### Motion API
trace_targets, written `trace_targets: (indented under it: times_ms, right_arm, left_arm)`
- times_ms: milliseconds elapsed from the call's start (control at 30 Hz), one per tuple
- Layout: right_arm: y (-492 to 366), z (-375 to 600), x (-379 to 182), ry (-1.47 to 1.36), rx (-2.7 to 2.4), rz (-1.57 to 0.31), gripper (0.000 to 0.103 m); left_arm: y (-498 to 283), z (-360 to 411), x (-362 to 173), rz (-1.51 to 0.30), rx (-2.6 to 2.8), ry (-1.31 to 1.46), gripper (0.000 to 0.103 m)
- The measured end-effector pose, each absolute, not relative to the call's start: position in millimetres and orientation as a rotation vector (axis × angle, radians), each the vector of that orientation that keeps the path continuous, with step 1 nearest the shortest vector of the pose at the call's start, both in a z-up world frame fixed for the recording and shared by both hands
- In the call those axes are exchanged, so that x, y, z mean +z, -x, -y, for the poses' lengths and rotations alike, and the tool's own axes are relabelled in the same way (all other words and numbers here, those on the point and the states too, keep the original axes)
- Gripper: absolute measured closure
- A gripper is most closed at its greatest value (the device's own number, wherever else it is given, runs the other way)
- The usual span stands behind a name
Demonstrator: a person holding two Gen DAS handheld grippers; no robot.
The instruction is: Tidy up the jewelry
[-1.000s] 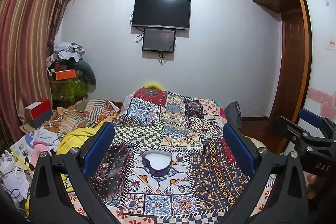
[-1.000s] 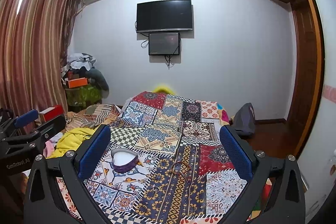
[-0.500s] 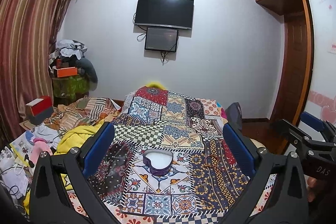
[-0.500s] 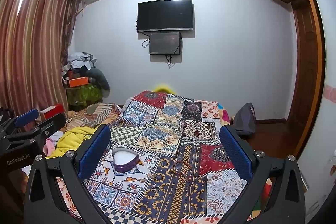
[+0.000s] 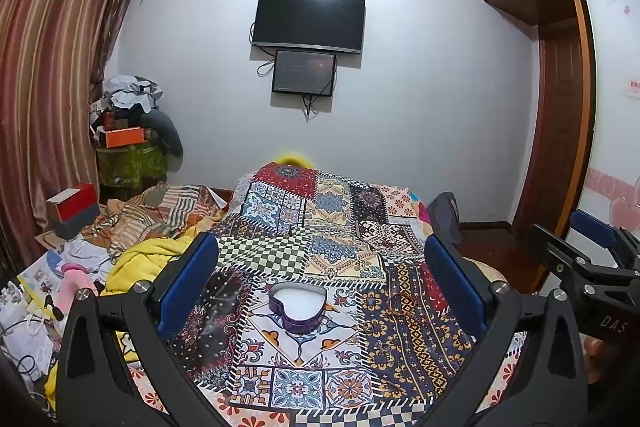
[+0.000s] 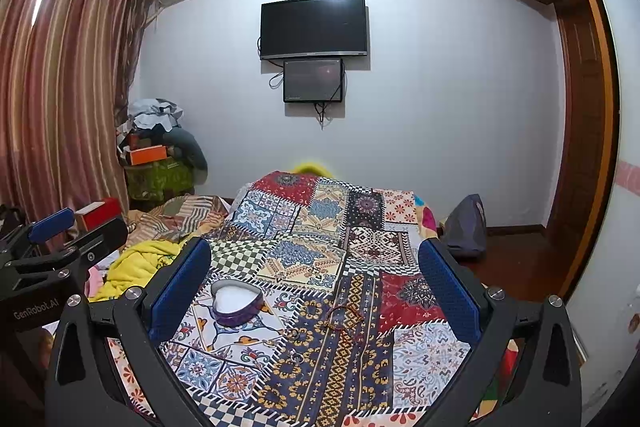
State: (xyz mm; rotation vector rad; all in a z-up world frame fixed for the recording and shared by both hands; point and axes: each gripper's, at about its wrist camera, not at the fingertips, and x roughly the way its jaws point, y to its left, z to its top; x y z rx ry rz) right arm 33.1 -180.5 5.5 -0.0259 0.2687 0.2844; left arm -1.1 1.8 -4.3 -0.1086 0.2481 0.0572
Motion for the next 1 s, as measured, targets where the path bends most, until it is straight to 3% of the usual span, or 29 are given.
trace_targets:
  times_ms: [567,1000]
  right_arm:
    - [-48.8,180.1,-7.2,0.021,0.270,-0.326,0.000]
    - [-92.0,182.2,-48.1,0.050,0.242,-0.491,0.000]
  left_arm:
    - [-16.1,-3.3,-14.2,-0.285,0.054,0.111,0.000]
    - [-65.9,-11.9,-48.5,-0.417,0.054,0.138,0.000]
